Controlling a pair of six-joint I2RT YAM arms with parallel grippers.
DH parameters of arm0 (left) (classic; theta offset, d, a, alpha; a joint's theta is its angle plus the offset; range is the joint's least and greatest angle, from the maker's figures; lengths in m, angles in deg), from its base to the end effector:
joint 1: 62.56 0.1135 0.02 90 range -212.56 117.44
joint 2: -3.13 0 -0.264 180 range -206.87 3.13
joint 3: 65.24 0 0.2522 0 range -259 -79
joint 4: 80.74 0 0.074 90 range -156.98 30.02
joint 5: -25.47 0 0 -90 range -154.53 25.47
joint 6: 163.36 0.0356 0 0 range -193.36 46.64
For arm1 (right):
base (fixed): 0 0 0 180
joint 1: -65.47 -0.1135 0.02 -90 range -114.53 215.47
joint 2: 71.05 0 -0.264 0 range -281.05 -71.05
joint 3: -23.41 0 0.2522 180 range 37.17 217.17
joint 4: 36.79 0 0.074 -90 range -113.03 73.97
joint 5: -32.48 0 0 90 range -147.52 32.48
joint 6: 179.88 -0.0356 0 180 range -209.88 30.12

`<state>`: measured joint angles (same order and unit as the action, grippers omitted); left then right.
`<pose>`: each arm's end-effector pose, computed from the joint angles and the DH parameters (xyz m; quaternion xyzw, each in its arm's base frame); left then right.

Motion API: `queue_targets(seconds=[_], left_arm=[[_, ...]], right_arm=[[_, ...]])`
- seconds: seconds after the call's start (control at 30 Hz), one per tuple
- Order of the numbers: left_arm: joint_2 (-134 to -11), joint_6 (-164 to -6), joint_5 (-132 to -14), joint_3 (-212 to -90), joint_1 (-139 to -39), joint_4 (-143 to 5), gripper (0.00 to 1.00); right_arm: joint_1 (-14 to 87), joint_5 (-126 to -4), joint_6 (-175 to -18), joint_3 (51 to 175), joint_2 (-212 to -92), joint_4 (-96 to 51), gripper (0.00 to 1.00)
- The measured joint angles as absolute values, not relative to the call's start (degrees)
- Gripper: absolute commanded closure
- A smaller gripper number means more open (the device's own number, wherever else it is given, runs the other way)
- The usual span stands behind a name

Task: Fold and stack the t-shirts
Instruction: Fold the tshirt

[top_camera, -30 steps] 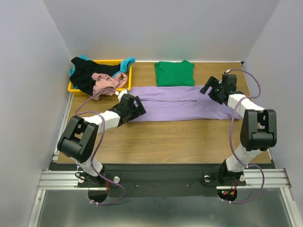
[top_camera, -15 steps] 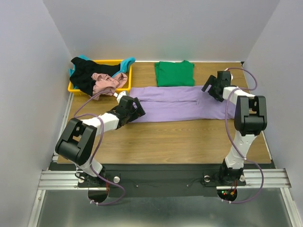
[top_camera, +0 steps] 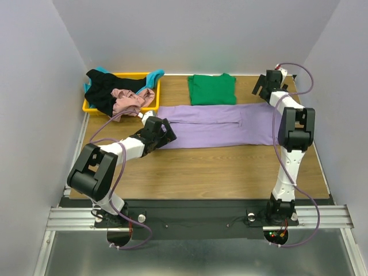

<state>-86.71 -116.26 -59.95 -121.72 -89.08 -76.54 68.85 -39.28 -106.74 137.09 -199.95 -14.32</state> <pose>0.2846 -0.1389 0.1721 -0.1452 0.8847 -0.2219 0.3833 0.5129 -0.0415 0.1868 0.2245 0.8602 -0.0902 0.4489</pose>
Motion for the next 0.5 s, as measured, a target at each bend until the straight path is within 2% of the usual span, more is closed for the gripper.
queue_targets(seconds=[0.1,0.2,0.5], left_arm=[[-86.6,-116.2,-60.0,-121.8,-89.1,-76.5,0.02],[-86.2,-115.9,-60.3,-121.8,-89.1,-75.8,0.02],[-72.5,-115.9,-57.5,-121.1,-96.5,-64.4,0.01]], right_arm=[[68.9,-39.3,-104.8,139.8,-201.1,-14.7,0.0],[68.9,-41.2,-105.3,136.6,-197.8,-14.5,0.0],[68.0,-50.7,-117.6,107.4,-165.5,-14.9,0.0]])
